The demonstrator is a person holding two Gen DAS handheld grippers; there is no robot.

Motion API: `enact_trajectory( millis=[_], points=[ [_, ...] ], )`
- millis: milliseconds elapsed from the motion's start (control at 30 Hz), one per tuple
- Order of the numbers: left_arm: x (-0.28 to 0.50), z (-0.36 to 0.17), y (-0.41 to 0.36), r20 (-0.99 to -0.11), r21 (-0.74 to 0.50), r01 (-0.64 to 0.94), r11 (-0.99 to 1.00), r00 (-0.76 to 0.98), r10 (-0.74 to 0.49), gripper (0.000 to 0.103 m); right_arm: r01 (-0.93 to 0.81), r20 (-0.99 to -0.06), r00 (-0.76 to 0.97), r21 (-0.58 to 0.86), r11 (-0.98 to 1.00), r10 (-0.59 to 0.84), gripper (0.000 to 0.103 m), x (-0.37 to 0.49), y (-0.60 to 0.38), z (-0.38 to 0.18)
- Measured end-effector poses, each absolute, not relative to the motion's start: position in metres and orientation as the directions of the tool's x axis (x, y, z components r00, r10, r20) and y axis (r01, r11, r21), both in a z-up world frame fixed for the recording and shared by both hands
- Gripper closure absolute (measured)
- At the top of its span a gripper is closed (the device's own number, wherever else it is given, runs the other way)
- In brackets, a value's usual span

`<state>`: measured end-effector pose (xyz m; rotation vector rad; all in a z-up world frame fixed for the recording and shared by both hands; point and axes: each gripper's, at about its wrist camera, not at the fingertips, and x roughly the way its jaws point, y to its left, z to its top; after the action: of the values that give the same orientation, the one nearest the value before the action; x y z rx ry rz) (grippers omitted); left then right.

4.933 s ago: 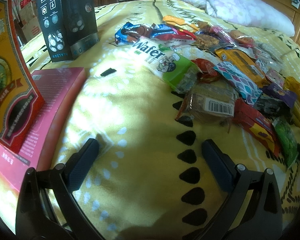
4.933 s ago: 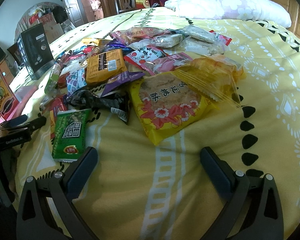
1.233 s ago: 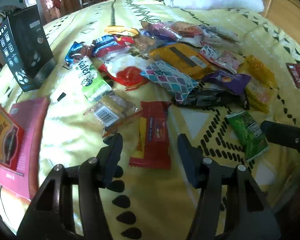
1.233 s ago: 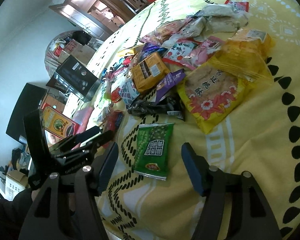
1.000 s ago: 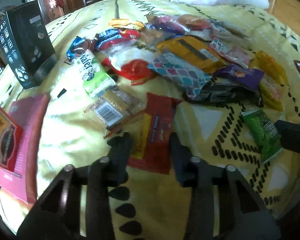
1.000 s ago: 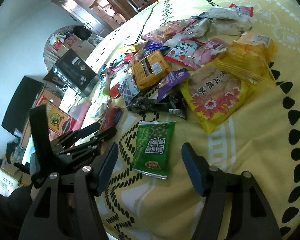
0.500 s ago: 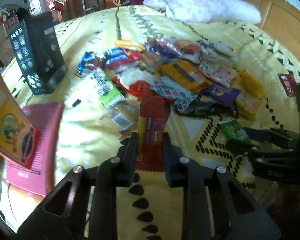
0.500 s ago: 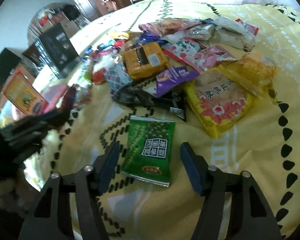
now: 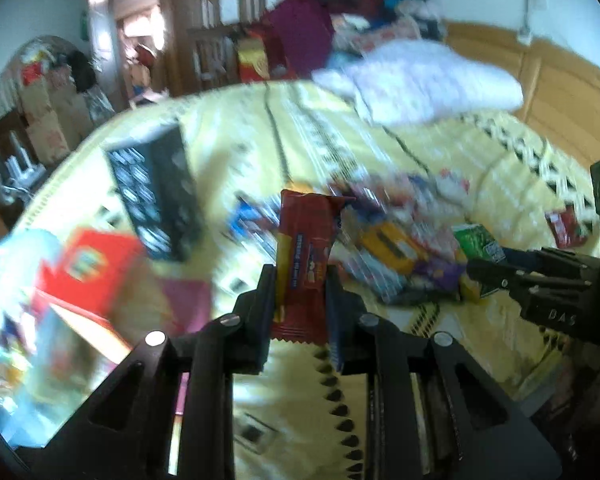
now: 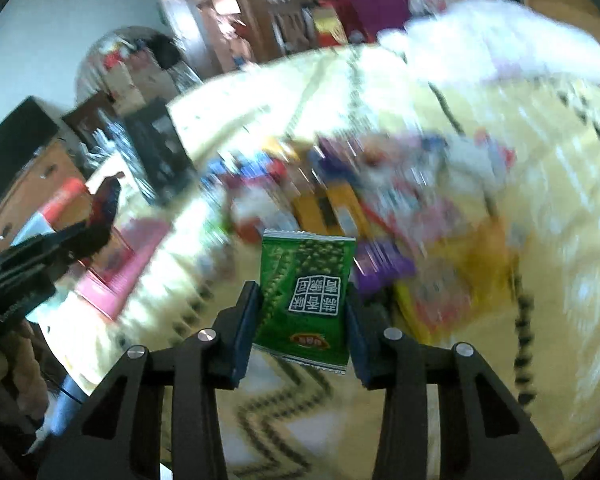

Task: Organize snacks
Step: 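Carry both snacks to the glass bowl and open both tools over it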

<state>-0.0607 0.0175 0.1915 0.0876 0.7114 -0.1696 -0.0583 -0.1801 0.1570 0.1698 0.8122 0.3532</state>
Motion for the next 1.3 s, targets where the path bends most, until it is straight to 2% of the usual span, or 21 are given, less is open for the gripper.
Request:
enact_trajectory(
  millis=[233, 467, 633, 767, 1000, 1300],
  points=[
    [-0.056, 0.264, 0.117, -0.565, 0.005, -0.007, 1.000, 0.825, 0.009, 0.079, -0.429, -0.545, 0.663, 0.285, 0.857, 0.513, 0.058, -0.027, -0.104, 0.258],
    [-0.064, 0.289, 0.243, -0.546, -0.022, -0.269, 0.963, 0.810, 0.213, 0.079, -0.645, -0.476, 0.530, 0.311, 0.698, 0.702, 0.058, -0.008, 0.025, 0.322],
    [-0.080, 0.272, 0.317, -0.580, -0.053, -0.445, 0.894, 0.743, 0.335, 0.079, -0.743, -0.503, 0.399, 0.314, 0.592, 0.767, 0.058, -0.006, 0.130, 0.328],
    [-0.089, 0.250, 0.356, -0.625, -0.076, -0.532, 0.843, 0.684, 0.376, 0.079, -0.792, -0.534, 0.308, 0.315, 0.524, 0.787, 0.058, -0.011, 0.201, 0.322],
    [-0.090, 0.223, 0.373, -0.679, -0.090, -0.553, 0.829, 0.642, 0.355, 0.079, -0.841, -0.613, 0.176, 0.313, 0.441, 0.770, 0.058, -0.024, 0.291, 0.298],
    [-0.106, 0.224, 0.389, -0.682, -0.095, -0.546, 0.832, 0.645, 0.345, 0.079, -0.842, -0.639, 0.150, 0.317, 0.436, 0.754, 0.058, -0.032, 0.311, 0.285]
  ],
)
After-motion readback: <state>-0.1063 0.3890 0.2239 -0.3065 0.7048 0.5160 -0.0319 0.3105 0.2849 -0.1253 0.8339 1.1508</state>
